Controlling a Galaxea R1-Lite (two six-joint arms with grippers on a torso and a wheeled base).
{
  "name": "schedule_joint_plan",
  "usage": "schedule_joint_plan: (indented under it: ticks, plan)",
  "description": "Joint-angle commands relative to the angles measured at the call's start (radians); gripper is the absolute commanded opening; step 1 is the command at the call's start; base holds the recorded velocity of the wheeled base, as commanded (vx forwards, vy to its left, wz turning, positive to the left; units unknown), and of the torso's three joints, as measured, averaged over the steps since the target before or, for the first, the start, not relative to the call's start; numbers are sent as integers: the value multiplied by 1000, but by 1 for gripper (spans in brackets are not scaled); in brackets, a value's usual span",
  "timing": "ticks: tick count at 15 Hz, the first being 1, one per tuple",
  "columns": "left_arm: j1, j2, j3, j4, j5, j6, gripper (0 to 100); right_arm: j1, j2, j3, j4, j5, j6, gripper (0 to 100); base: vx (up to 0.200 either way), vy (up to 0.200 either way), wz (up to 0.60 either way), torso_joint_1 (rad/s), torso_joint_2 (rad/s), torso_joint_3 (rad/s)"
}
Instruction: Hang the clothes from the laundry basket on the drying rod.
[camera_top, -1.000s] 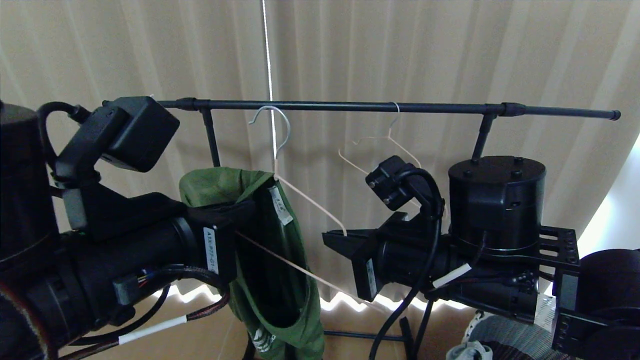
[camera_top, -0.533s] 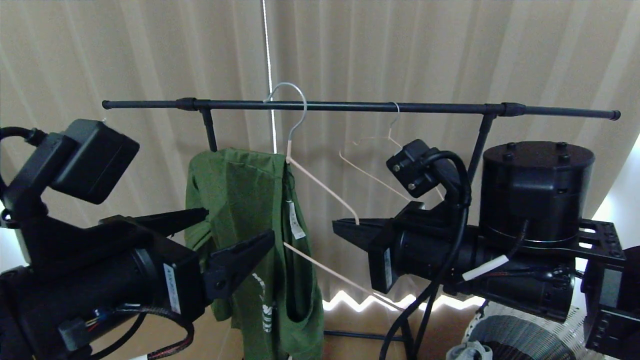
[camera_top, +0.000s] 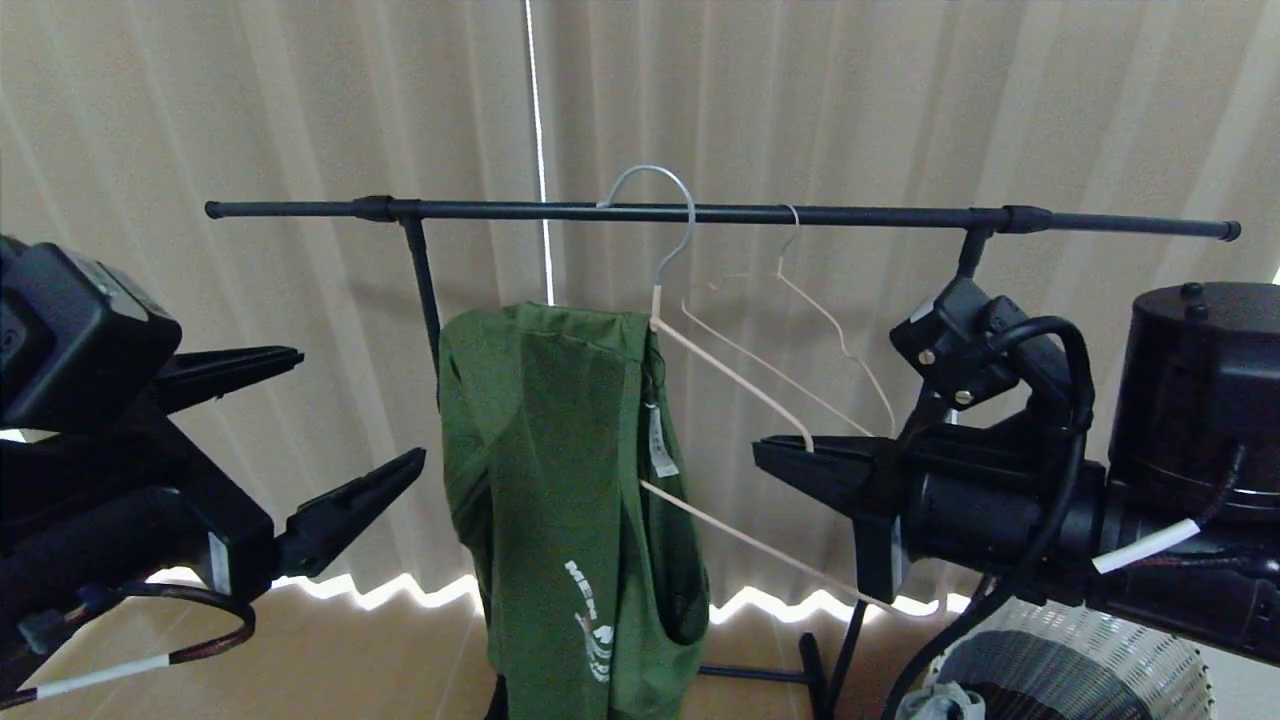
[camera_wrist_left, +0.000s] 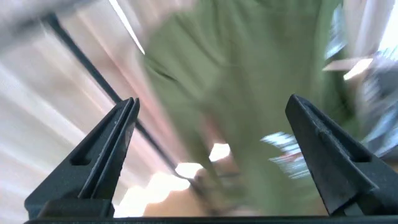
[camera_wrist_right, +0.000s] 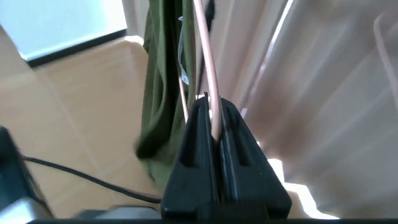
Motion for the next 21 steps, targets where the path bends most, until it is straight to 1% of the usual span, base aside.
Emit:
schedule_joint_plan:
  ticks: [1, 3, 4, 5, 6, 8, 10, 13, 18, 19, 20, 21]
  plan:
    - [88, 6, -4, -6, -84, 103, 100, -5, -38, 29, -2, 14, -3, 0, 0, 0, 0, 0, 0, 0]
    - [86, 32, -7, -15, -98, 163, 100, -5, -50, 44, -2, 60, -3, 0, 0, 0, 0, 0, 0, 0]
    - [86, 45, -12, -32, -98, 178, 100, -5, -54, 47, -2, 81, -3, 0, 0, 0, 0, 0, 0, 0]
    - [85, 85, -18, -83, -99, 230, 100, -4, -56, 49, -2, 124, -5, 0, 0, 0, 0, 0, 0, 0]
    - [85, 108, -25, -100, -102, 246, 100, -2, -50, 47, -2, 132, -11, 0, 0, 0, 0, 0, 0, 0]
    - [85, 150, -42, -127, -105, 249, 100, -1, -45, 49, -3, 159, -34, 0, 0, 0, 0, 0, 0, 0]
    - [88, 201, -59, -179, -134, 247, 100, 9, -45, 50, -3, 205, -37, 0, 0, 0, 0, 0, 0, 0]
    - [88, 216, -65, -185, -139, 249, 100, 35, -48, 52, -3, 210, -37, 0, 0, 0, 0, 0, 0, 0]
    - [86, 216, -67, -187, -141, 252, 100, 59, -50, 73, -14, 247, -37, 0, 0, 0, 0, 0, 0, 0]
    - [86, 216, -65, -185, -142, 252, 0, 64, -50, 73, -14, 247, -37, 0, 0, 0, 0, 0, 0, 0]
    - [86, 216, -65, -185, -142, 252, 0, 64, -50, 73, -14, 247, -37, 0, 0, 0, 0, 0, 0, 0]
    - [86, 219, -65, -187, -161, 262, 0, 67, -53, 73, -14, 250, -37, 0, 0, 0, 0, 0, 0, 0]
